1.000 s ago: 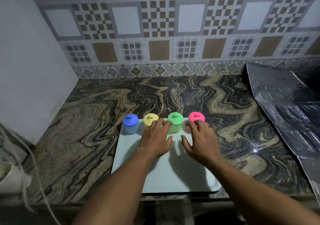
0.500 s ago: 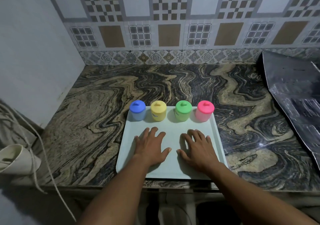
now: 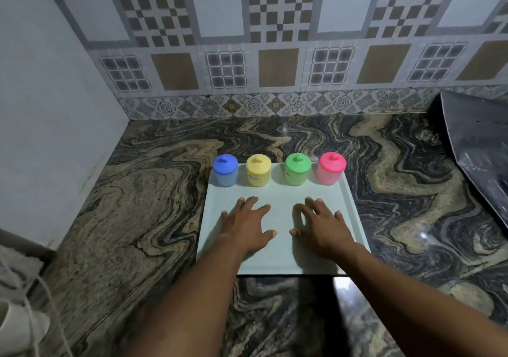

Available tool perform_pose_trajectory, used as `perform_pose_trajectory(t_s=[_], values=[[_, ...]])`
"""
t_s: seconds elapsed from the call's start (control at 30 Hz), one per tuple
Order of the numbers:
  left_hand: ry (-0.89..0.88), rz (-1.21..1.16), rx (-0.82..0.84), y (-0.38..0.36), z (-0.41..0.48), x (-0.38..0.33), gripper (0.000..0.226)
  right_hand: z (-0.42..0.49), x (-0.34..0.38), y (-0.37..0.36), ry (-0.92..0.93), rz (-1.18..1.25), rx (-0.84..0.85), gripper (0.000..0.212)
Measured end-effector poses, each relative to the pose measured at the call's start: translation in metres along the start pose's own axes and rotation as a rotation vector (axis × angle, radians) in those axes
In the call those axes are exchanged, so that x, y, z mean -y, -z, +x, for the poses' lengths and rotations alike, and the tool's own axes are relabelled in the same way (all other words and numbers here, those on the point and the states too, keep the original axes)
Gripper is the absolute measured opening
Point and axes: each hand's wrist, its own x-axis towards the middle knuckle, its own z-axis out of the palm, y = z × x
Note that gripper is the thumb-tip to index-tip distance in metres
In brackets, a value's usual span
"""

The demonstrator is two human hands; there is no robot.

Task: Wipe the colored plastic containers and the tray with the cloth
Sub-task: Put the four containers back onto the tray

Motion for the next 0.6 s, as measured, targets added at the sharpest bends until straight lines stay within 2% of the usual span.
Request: perform_pose_trajectory(t_s=[0.23, 0.6], values=[[0.028, 0.102, 0.094, 0.029, 0.057, 0.012, 0.078, 0.066, 0.007, 0.023, -0.044, 0.012, 0.041, 0.067], [-0.013, 0.058, 0.129, 0.070, 0.127, 0.039, 0.078, 0.144, 0.017, 0.045, -0.081, 0.009, 0.039, 0.069]])
